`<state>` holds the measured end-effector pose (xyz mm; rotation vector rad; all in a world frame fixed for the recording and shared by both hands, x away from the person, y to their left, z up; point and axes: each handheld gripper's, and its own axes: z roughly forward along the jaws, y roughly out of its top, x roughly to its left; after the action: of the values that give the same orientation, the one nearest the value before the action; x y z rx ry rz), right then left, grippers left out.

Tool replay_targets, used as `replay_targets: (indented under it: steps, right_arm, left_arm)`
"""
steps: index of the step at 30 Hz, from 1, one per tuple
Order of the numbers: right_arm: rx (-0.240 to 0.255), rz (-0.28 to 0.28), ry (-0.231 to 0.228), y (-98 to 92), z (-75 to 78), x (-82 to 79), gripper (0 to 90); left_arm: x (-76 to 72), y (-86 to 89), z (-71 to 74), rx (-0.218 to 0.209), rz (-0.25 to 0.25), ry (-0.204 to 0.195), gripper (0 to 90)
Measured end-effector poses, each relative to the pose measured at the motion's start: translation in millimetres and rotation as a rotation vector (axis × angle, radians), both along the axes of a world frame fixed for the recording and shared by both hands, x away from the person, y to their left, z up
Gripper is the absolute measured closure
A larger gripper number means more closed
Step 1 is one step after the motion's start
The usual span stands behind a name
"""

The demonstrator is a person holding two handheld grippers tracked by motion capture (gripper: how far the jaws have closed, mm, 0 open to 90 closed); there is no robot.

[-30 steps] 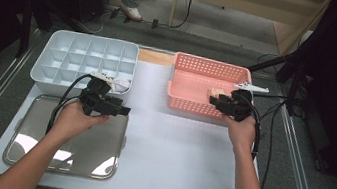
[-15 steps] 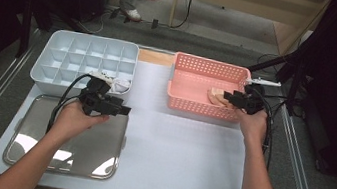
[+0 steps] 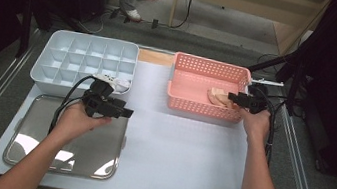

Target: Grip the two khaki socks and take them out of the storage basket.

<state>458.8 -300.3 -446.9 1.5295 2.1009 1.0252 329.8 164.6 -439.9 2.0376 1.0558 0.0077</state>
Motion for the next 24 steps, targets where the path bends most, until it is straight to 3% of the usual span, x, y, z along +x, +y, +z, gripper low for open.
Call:
replay_targets:
  steps: [7,15,19,24]
  right_arm:
    - [-0.042,0.026,0.013,7.7,-8.5,4.7,57.9]
    - [-0.078,0.049,0.036,8.2,-11.5,8.7,77.7]
    - [-0.064,0.055,0.051,8.0,-11.4,9.4,84.4]
    - [-0.047,0.044,0.048,5.3,-10.4,9.7,86.5]
  left_arm:
    - [1.0,3.7,-0.5,-0.006,0.011,0.000,46.2]
    - [2.1,4.0,-2.8,0.003,0.017,-0.004,46.4]
    - [2.5,3.4,-4.7,0.012,0.018,-0.001,46.6]
    - [2.9,2.9,-6.4,0.010,0.019,0.005,46.7]
